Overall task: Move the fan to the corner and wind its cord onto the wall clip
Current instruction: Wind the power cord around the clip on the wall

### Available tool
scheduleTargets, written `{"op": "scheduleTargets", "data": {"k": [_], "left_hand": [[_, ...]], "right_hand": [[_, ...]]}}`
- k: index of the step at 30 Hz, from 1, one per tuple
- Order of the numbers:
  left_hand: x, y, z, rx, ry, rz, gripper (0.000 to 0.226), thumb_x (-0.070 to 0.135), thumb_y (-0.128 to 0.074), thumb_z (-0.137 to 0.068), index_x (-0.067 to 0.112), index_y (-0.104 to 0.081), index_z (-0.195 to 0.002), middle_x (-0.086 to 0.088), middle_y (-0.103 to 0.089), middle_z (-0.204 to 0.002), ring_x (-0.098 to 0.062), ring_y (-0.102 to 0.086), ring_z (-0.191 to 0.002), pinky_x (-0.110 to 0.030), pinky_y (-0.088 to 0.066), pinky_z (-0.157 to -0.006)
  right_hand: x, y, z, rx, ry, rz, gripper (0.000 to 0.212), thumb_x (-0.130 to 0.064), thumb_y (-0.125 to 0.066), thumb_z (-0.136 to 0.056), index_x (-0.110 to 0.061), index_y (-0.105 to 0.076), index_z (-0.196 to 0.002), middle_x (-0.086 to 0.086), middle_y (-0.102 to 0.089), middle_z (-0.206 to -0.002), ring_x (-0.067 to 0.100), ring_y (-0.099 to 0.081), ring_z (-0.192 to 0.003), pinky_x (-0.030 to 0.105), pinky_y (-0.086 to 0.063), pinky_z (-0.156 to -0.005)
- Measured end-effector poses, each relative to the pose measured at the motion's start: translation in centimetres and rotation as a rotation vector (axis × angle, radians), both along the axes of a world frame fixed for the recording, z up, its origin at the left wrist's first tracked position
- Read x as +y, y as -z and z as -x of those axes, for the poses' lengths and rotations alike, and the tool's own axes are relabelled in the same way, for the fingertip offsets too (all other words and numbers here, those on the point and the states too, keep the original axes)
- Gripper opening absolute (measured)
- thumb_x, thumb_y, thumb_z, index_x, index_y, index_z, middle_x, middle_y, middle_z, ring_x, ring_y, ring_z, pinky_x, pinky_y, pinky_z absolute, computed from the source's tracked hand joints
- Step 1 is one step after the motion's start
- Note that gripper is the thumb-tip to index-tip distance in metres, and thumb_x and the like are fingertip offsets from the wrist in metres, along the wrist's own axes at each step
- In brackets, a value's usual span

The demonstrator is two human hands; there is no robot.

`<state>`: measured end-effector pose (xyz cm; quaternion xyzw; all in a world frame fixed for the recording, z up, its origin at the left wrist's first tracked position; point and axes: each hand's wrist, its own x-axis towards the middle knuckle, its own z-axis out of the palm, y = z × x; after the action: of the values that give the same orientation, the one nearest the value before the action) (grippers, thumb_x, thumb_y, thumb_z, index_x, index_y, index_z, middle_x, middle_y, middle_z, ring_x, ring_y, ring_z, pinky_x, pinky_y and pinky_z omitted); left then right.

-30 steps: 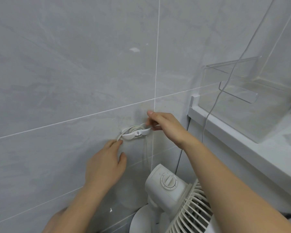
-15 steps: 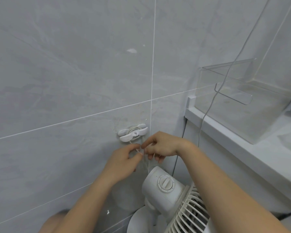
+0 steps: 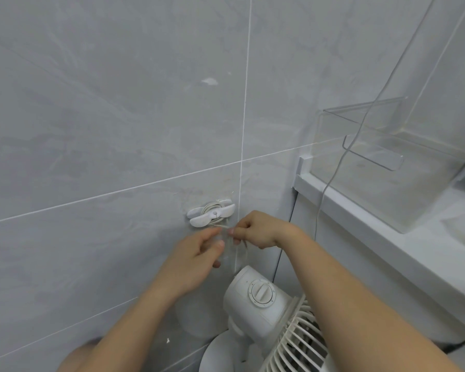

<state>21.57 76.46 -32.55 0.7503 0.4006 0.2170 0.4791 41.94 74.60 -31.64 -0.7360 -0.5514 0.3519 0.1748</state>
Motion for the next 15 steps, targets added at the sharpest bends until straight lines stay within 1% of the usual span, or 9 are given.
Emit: {"op": "scheduleTargets", "data": {"k": [2, 3, 4, 6, 8, 10, 11, 13, 15], "left_hand": [[0.1, -0.7, 0.4, -0.018, -0.020, -0.111, 0.020, 0.030, -0.059, -0.096, 0.037, -0.070, -0.111, 0.015, -0.076, -0.097, 0.002, -0.071, -0.082, -0.022, -0.052, -0.081], [0.2, -1.1, 0.5, -0.026, -0.028, -0.159, 0.017, 0.030, -0.060, -0.095, 0.038, -0.072, -0.104, 0.017, -0.076, -0.096, 0.005, -0.068, -0.083, -0.016, -0.050, -0.080], [0.2, -1.5, 0.6, -0.026, -0.039, -0.211, 0.016, 0.030, -0.061, -0.095, 0.039, -0.073, -0.102, 0.020, -0.075, -0.097, 0.007, -0.065, -0.083, -0.011, -0.046, -0.075], [0.3, -2.0, 0.7, -0.024, -0.059, -0.306, 0.017, 0.031, -0.061, -0.094, 0.038, -0.073, -0.104, 0.024, -0.071, -0.099, 0.011, -0.059, -0.084, -0.005, -0.040, -0.069], [0.6, -1.8, 0.7, -0.029, -0.064, -0.343, 0.020, 0.031, -0.060, -0.093, 0.036, -0.073, -0.107, 0.027, -0.066, -0.102, 0.015, -0.055, -0.093, -0.003, -0.038, -0.073], [0.7, -1.2, 0.7, 0.011, -0.051, -0.352, 0.021, 0.026, -0.062, -0.093, 0.034, -0.071, -0.110, 0.032, -0.058, -0.103, 0.015, -0.051, -0.101, -0.003, -0.036, -0.083], [0.8, -0.8, 0.7, 0.037, -0.046, -0.367, 0.023, 0.024, -0.062, -0.092, 0.033, -0.070, -0.111, 0.035, -0.055, -0.103, 0.011, -0.051, -0.102, -0.004, -0.035, -0.086], [0.9, -0.4, 0.7, 0.070, -0.046, -0.405, 0.025, 0.022, -0.062, -0.091, 0.032, -0.069, -0.113, 0.037, -0.051, -0.104, 0.003, -0.050, -0.107, -0.006, -0.034, -0.088], [1.0, -0.3, 0.5, 0.083, -0.058, -0.428, 0.026, 0.023, -0.062, -0.090, 0.032, -0.068, -0.113, 0.035, -0.053, -0.102, -0.001, -0.051, -0.109, -0.016, -0.038, -0.091]], "right_hand": [[0.2, 0.0, -0.4, 0.045, 0.094, -0.028, 0.040, -0.048, -0.057, -0.099, -0.020, -0.067, -0.072, 0.002, -0.050, -0.066, 0.021, -0.046, -0.065, 0.029, -0.045, -0.063], [0.3, 0.0, -0.4, 0.074, 0.139, -0.039, 0.041, -0.048, -0.055, -0.100, -0.019, -0.066, -0.072, 0.003, -0.054, -0.070, 0.021, -0.048, -0.068, 0.030, -0.046, -0.065], [0.4, 0.0, -0.4, 0.091, 0.176, -0.056, 0.043, -0.047, -0.052, -0.101, -0.017, -0.065, -0.071, 0.002, -0.059, -0.072, 0.021, -0.051, -0.069, 0.028, -0.047, -0.065], [0.6, -0.1, -0.3, 0.090, 0.234, -0.109, 0.046, -0.041, -0.048, -0.104, -0.017, -0.062, -0.067, -0.001, -0.066, -0.069, 0.018, -0.057, -0.066, 0.024, -0.043, -0.061], [0.8, -0.4, 0.0, 0.116, 0.269, -0.136, 0.046, -0.037, -0.045, -0.105, -0.015, -0.059, -0.067, 0.000, -0.064, -0.064, 0.019, -0.058, -0.062, 0.025, -0.040, -0.058], [0.9, -0.7, 0.2, 0.191, 0.315, -0.120, 0.045, -0.041, -0.045, -0.103, -0.014, -0.057, -0.069, 0.003, -0.057, -0.065, 0.020, -0.052, -0.058, 0.026, -0.037, -0.056], [0.9, -0.9, 0.3, 0.219, 0.339, -0.101, 0.046, -0.046, -0.045, -0.102, -0.014, -0.057, -0.071, 0.003, -0.055, -0.067, 0.019, -0.048, -0.059, 0.027, -0.035, -0.056], [0.9, -1.1, 0.3, 0.240, 0.369, -0.060, 0.051, -0.058, -0.043, -0.099, -0.015, -0.059, -0.076, 0.002, -0.054, -0.073, 0.019, -0.046, -0.064, 0.029, -0.034, -0.060], [1.0, -1.1, 0.3, 0.251, 0.379, -0.058, 0.051, -0.060, -0.044, -0.098, -0.016, -0.060, -0.078, 0.000, -0.054, -0.075, 0.018, -0.046, -0.066, 0.029, -0.035, -0.062]]}}
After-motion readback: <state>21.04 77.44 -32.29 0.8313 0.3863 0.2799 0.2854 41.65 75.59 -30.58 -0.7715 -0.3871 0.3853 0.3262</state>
